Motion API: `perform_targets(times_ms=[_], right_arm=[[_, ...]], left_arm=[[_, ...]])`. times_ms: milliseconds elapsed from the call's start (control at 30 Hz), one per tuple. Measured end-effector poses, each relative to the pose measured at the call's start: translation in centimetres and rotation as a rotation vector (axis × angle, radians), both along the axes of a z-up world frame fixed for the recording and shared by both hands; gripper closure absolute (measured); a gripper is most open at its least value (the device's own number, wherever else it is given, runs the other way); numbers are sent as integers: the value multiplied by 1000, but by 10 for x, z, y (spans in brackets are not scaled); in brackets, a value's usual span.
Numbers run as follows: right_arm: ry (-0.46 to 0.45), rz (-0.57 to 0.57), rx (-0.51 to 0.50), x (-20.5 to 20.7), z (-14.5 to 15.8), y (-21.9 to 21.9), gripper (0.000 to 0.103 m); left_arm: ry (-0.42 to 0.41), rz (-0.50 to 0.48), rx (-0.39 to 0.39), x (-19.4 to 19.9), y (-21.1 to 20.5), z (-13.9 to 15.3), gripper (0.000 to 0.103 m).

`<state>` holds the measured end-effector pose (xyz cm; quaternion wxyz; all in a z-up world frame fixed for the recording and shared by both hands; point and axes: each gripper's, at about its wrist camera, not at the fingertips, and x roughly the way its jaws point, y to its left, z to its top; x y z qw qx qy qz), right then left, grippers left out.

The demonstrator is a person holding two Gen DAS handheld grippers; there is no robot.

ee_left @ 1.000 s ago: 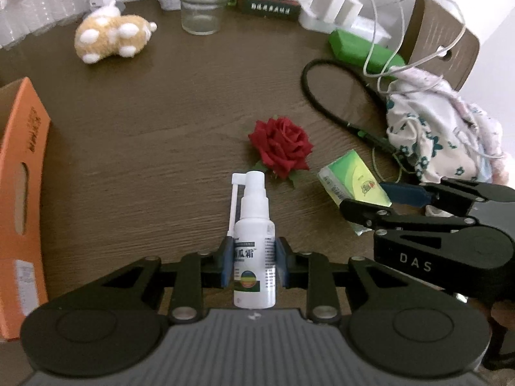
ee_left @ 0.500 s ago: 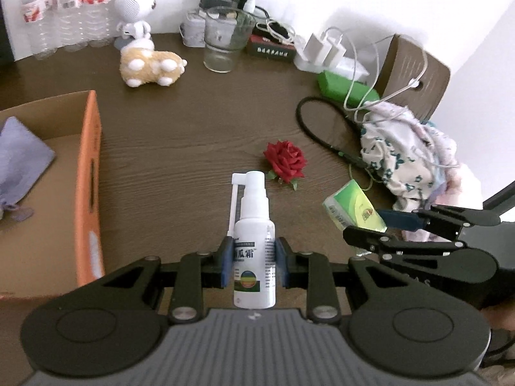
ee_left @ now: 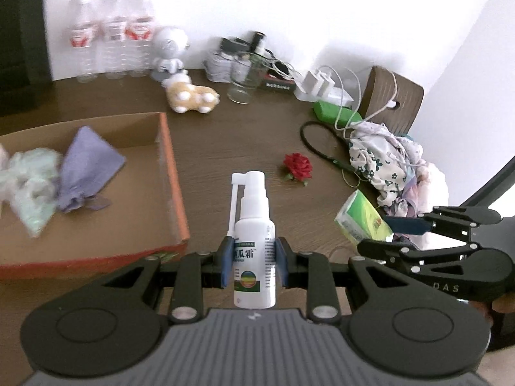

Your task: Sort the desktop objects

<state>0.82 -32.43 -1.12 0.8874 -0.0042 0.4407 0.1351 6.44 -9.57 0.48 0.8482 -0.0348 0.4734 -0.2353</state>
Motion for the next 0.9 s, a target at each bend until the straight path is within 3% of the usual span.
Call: perform_targets(times_ms=[533,900], right_arm=[[27,95,54,-23,26,118,58],[61,96,83,-22,25,167,58]], left_arm=[[53,131,-25,-45,138,14,76],[111,211,-64,-57,194,2,76]])
